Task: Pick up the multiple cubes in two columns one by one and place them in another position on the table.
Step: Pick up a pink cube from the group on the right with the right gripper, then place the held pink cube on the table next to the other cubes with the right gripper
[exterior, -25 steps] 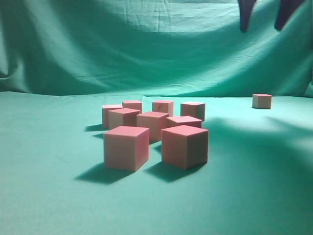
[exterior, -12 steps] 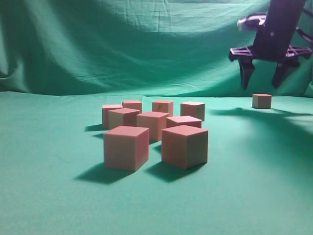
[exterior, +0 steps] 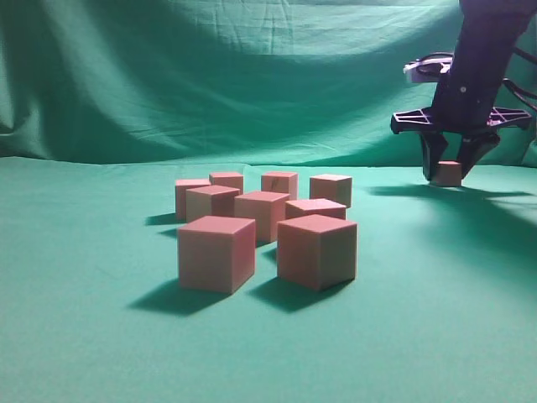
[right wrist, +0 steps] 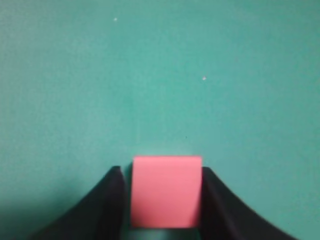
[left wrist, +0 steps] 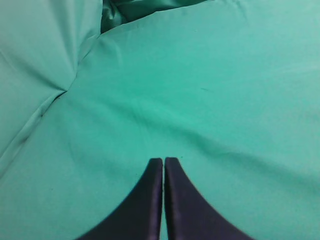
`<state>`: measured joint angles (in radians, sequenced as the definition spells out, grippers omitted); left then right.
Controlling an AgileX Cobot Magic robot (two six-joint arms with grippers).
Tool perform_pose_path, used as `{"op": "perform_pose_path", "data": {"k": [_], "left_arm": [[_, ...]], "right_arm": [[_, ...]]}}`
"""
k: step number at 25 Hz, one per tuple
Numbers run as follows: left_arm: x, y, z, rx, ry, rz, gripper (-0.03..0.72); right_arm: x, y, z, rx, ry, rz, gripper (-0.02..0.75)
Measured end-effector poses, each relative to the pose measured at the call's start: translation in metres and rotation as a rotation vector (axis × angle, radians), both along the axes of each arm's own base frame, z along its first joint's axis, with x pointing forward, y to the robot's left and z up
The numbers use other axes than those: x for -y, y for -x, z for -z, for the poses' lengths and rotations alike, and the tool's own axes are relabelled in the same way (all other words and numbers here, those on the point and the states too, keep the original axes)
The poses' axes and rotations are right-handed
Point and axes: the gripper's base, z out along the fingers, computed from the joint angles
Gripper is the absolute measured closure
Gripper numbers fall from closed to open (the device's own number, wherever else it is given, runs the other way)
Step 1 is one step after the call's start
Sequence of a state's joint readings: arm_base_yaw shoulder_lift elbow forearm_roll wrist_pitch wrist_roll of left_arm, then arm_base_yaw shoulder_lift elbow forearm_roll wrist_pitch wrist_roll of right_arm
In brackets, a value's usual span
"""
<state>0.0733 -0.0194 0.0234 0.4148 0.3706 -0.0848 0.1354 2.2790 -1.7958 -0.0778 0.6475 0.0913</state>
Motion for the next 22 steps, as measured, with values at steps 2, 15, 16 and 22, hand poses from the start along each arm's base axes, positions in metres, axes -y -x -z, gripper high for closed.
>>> {"op": "perform_pose_path", "data": {"k": [2,15,16,22], "left_arm": [[0.0,0.0,0.0,0.0,0.0,0.0,0.688],[0.0,0.0,0.0,0.0,0.0,0.0,0.688],[0.0,0.0,0.0,0.0,0.0,0.0,0.688],[0.0,0.0,0.0,0.0,0.0,0.0,0.688]], "right_arm": [[0.0,0.0,0.001,-0.003,0.0,0.0,0.487],[-0.005,0.039,-0.135,0.091,-0.012,-0.007,0.482],[-0.009,0.049,-0.155,0.119,-0.016,-0.021,0.482],[-0.044,0.111,-0.226,0.192,-0.045,-0.131,0.482]]}}
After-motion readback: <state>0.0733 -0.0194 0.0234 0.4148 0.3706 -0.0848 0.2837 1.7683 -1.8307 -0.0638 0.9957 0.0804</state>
